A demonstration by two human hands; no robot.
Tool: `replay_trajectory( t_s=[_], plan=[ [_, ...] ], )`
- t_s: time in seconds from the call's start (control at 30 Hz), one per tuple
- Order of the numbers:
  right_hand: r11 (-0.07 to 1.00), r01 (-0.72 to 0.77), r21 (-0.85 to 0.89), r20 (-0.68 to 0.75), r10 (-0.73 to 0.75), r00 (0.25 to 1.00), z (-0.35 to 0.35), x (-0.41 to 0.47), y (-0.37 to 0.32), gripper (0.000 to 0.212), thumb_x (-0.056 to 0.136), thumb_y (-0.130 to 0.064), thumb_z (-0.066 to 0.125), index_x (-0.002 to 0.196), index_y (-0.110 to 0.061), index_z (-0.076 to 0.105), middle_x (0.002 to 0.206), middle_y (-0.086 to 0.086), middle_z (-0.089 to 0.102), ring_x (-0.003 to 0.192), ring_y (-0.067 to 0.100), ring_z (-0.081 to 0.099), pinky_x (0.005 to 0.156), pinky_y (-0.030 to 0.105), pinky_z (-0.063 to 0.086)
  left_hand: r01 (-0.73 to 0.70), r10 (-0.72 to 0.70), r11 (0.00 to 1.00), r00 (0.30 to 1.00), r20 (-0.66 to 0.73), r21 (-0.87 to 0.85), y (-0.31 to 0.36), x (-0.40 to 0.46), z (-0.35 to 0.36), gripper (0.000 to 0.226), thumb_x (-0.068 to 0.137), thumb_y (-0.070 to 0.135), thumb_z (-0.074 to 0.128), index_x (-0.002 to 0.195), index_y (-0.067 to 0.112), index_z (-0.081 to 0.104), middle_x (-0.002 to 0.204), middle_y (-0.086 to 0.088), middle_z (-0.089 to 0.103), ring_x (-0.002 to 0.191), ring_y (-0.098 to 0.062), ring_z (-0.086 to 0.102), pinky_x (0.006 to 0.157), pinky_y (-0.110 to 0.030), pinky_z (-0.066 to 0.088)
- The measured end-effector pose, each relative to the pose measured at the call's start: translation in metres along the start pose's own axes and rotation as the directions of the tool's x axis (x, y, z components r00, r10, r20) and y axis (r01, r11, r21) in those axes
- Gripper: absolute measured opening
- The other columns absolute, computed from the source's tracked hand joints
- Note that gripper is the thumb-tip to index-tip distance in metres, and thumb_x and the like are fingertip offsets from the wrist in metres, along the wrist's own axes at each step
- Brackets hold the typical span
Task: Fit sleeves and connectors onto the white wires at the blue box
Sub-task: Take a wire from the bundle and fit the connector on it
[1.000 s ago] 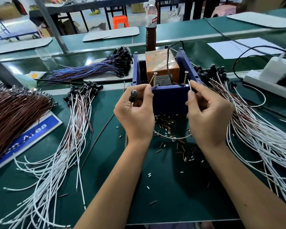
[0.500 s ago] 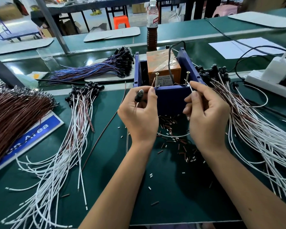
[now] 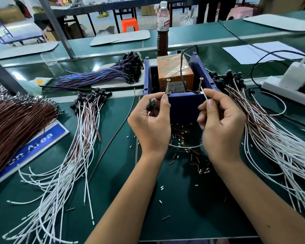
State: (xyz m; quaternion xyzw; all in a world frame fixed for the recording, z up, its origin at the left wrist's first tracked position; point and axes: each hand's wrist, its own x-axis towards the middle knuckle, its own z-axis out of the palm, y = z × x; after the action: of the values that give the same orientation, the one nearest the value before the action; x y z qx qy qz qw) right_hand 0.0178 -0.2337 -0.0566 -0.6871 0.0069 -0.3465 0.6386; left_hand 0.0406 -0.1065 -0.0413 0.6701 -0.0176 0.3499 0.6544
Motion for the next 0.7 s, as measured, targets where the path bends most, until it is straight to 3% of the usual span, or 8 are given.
replay_trajectory(
  t_s=[0.23,0.33,0.57,0.7],
  plan=[
    [0.998,-0.035,0.045,-0.003,0.035,0.999,-0.0003,0.0009,-0.0005,0.026,0.107,-0.007,0.049,0.115,-0.017,0.072,0.08,-0.008,0.064,0.062,0.009,0.056,0.058,0.02,0.047,0.007,-0.007,1.0,1.0,0.0,-0.018,-0.0001,-0.0008,0.0002,0.008,0.092,0.007,0.073,0.086,0.009,0.077,0.069,-0.004,0.072,0.066,-0.027,0.066,0.064,-0.033,0.053],
    [1.0,-0.028,0.012,-0.022,0.028,0.999,-0.0004,0.0012,0.0001,0.024,0.106,-0.014,0.053,0.115,-0.021,0.075,0.078,-0.009,0.065,0.065,0.008,0.057,0.058,0.021,0.048,0.008,-0.008,1.0,1.0,0.005,-0.024,0.0,-0.0009,0.0003,0.009,0.092,0.006,0.073,0.085,0.009,0.076,0.069,-0.003,0.072,0.066,-0.024,0.067,0.065,-0.027,0.053],
    [0.999,0.014,-0.052,-0.047,-0.017,0.999,-0.0013,0.0047,0.0014,0.023,0.103,-0.023,0.061,0.121,-0.022,0.077,0.079,-0.024,0.07,0.069,0.004,0.064,0.063,0.014,0.05,0.073,-0.073,0.997,0.997,0.009,-0.039,0.0017,0.0002,0.0001,0.01,0.093,0.006,0.073,0.085,0.012,0.076,0.066,0.004,0.073,0.066,-0.008,0.07,0.07,-0.023,0.055],
    [0.999,0.014,-0.048,-0.043,-0.016,0.999,-0.0014,0.0047,0.0016,0.024,0.103,-0.02,0.061,0.12,-0.024,0.077,0.078,-0.022,0.07,0.067,0.002,0.063,0.062,0.012,0.049,0.074,-0.073,0.997,0.997,0.022,-0.036,0.0039,0.0005,-0.0008,0.01,0.093,0.007,0.072,0.086,0.011,0.077,0.067,0.003,0.073,0.066,-0.011,0.071,0.071,-0.027,0.056]
  ],
)
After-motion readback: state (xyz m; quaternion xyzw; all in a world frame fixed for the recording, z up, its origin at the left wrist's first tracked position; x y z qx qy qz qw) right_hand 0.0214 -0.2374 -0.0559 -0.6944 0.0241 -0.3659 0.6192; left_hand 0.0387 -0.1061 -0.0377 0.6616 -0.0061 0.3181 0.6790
